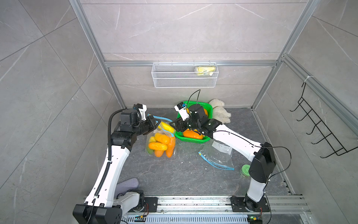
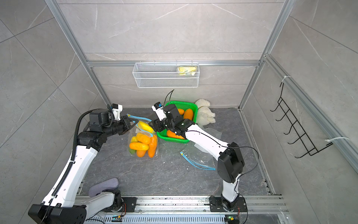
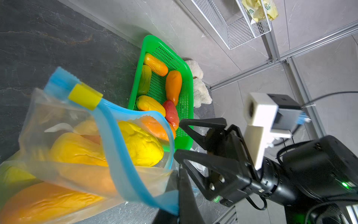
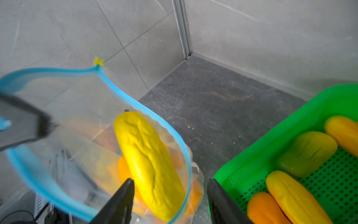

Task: Place the mango in a zip-top bag and seal the zipper
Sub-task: Adjust the zipper food storage bag at the center of the board.

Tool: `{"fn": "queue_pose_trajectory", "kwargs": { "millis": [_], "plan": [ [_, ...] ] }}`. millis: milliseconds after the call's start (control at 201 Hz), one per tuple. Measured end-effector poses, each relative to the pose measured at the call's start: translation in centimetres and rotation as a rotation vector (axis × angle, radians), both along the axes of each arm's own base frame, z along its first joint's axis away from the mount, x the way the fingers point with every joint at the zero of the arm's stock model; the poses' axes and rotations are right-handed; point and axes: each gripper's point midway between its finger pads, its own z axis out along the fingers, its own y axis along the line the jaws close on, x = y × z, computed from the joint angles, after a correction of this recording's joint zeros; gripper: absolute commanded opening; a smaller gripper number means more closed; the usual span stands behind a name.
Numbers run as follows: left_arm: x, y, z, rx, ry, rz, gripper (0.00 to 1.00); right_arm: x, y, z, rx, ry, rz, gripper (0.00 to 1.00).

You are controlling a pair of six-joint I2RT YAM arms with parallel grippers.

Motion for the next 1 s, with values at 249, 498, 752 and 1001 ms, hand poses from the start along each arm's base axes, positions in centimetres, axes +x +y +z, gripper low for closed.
{"fn": "queue_pose_trajectory", "kwargs": {
  "millis": [249, 498, 752, 1001],
  "plan": [
    [0.1, 0.0, -0.2, 0.0, 0.001, 0.0, 0.0, -0.3, 0.7, -3.0, -0.017, 0.138, 0.015, 0.09],
    [0.2, 0.1, -0.7, 0.017, 0.0, 0.002, 0.6, -0.8, 0.5, -2.5, -0.026, 0.154, 0.024, 0.0],
    [0.9, 2.9, -0.3, 0.093, -0.061, 0.084, 0.93, -1.4, -0.7, 2.7, -0.029, 0.076, 0.028, 0.0],
    [-0.8, 7.2, 4.1, 0.181, -0.337, 0.204, 1.0, -3.2, -2.0, 4.7, -0.079, -0.003, 0.103, 0.0]
  ]
}}
